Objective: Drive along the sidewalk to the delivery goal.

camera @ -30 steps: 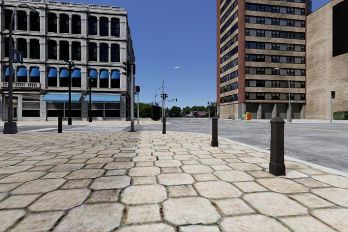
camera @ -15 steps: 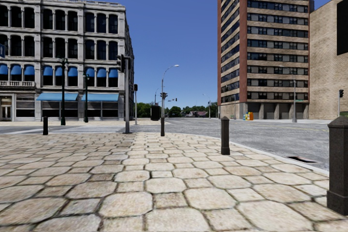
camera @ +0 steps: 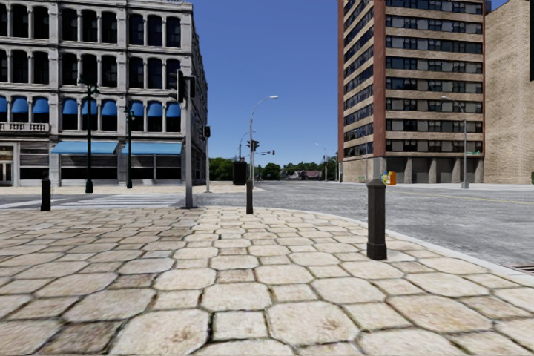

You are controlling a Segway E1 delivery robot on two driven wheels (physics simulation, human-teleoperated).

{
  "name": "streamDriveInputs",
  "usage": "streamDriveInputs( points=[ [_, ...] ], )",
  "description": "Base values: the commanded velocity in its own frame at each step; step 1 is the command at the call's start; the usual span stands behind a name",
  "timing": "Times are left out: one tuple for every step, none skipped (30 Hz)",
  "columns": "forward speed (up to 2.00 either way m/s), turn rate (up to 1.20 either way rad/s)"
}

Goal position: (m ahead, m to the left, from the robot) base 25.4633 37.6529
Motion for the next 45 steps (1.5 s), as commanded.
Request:
streamDriveInputs(
  points=[
    [2.00, 0.25],
    [2.00, 0.26],
    [2.00, 0.26],
    [2.00, 0.26],
    [2.00, 0.27],
    [2.00, 0.30],
    [2.00, 0.30],
    [2.00, 0.36],
    [2.00, 0.40],
    [2.00, 0.40],
    [2.00, 0.44],
    [2.00, 0.46],
    [2.00, 0.47],
    [2.00, 0.47],
    [2.00, 0.47],
    [2.00, 0.48],
    [2.00, 0.52],
    [2.00, 0.52],
    [2.00, 0.53],
    [2.00, 0.53],
    [2.00, 0.53],
    [2.00, 0.53],
    [2.00, 0.53],
    [2.00, 0.53],
    [2.00, 0.53],
    [2.00, 0.53],
    [2.00, 0.53],
    [2.00, 0.53],
    [2.00, 0.53],
    [2.00, 0.53],
    [2.00, 0.53],
    [2.00, 0.53],
    [2.00, 0.53],
    [2.00, 0.53],
    [2.00, 0.53],
    [2.00, 0.53],
    [2.00, 0.53],
    [2.00, 0.53],
    [2.00, 0.52],
    [2.00, 0.00],
    [2.00, 0.00],
    [2.00, 0.00],
    [2.00, 0.00],
    [2.00, 0.00],
    [2.00, 0.00]
  ],
)
